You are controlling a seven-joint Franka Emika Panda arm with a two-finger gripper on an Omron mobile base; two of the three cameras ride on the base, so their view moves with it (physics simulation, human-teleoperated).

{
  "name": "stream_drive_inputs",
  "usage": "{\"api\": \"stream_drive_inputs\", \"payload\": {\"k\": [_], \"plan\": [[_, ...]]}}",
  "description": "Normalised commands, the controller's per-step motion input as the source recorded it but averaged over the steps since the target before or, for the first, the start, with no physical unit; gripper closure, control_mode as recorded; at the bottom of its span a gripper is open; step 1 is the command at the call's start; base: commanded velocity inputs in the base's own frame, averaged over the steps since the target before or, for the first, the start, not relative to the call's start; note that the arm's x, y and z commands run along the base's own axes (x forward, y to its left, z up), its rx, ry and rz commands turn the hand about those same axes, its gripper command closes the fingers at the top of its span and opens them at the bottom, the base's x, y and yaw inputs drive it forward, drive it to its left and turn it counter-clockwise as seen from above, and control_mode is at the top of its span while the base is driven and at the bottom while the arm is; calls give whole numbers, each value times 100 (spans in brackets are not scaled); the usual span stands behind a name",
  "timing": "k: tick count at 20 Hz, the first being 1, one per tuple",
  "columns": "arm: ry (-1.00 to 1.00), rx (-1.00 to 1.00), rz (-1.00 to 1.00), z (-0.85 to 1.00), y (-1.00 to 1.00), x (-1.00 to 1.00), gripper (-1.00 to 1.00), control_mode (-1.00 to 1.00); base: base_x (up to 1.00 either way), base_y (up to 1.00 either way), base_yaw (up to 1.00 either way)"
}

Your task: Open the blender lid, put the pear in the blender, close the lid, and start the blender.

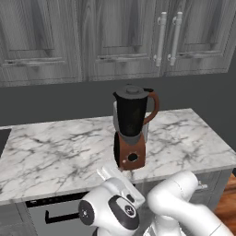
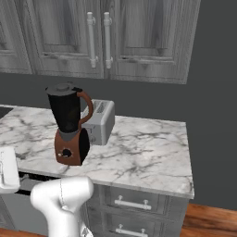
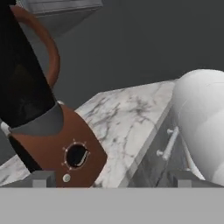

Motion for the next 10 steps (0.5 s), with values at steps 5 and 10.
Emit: {"api": "stream_drive_inputs", "payload": {"k": [5,10], "plan": [[-8,12,-29,-13,-31,8,-100,-100,0,0,0],[0,11,-32,-20,-14,17,-100,-100,0,0,0]]}}
